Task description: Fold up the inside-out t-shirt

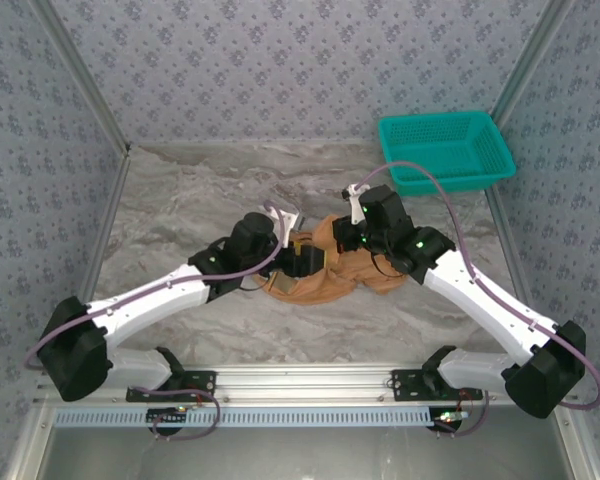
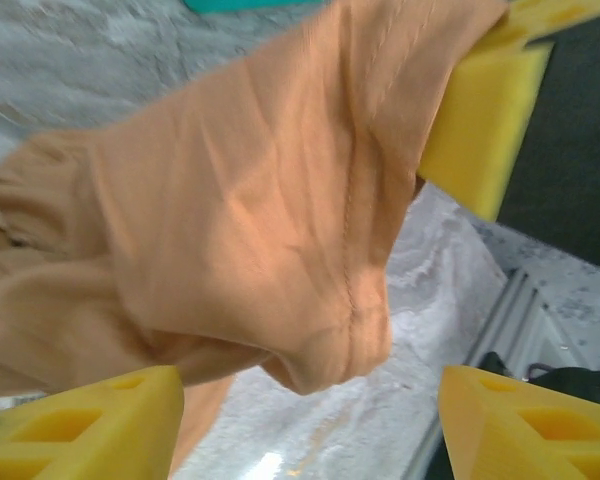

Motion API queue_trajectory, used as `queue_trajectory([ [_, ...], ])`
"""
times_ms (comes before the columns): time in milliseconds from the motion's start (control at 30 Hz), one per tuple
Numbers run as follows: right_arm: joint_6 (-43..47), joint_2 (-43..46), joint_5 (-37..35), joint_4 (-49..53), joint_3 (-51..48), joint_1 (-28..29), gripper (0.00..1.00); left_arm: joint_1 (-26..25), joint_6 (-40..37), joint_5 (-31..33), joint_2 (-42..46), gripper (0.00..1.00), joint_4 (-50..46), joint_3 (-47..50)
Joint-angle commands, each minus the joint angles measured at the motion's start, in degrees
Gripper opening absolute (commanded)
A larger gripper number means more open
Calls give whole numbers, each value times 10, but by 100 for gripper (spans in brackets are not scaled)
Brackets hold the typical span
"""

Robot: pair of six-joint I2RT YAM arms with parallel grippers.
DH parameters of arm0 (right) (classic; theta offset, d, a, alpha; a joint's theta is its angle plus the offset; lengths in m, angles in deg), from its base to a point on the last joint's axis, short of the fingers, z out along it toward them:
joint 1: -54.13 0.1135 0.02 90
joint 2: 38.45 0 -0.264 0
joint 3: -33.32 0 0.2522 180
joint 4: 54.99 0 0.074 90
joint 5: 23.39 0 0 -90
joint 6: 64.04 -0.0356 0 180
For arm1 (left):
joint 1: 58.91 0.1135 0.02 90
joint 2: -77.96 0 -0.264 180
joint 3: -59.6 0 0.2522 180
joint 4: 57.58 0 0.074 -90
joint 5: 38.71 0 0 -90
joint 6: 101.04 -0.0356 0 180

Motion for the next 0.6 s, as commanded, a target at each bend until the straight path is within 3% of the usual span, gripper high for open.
queue_trajectory([
  [0, -16, 14, 11, -20, -9, -3, 0, -14, 58, -34, -32, 70, 82, 4],
  [333, -18, 22, 11, -27, -17, -4, 0, -19, 64, 31, -82, 69, 106, 1],
  [467, -20, 22, 13, -29, -19, -5, 0, -19, 62, 65, -93, 62, 118, 3],
  [567, -20, 25, 13, -30, -22, -4, 0, -18, 49, 76, -98, 49, 128, -2],
])
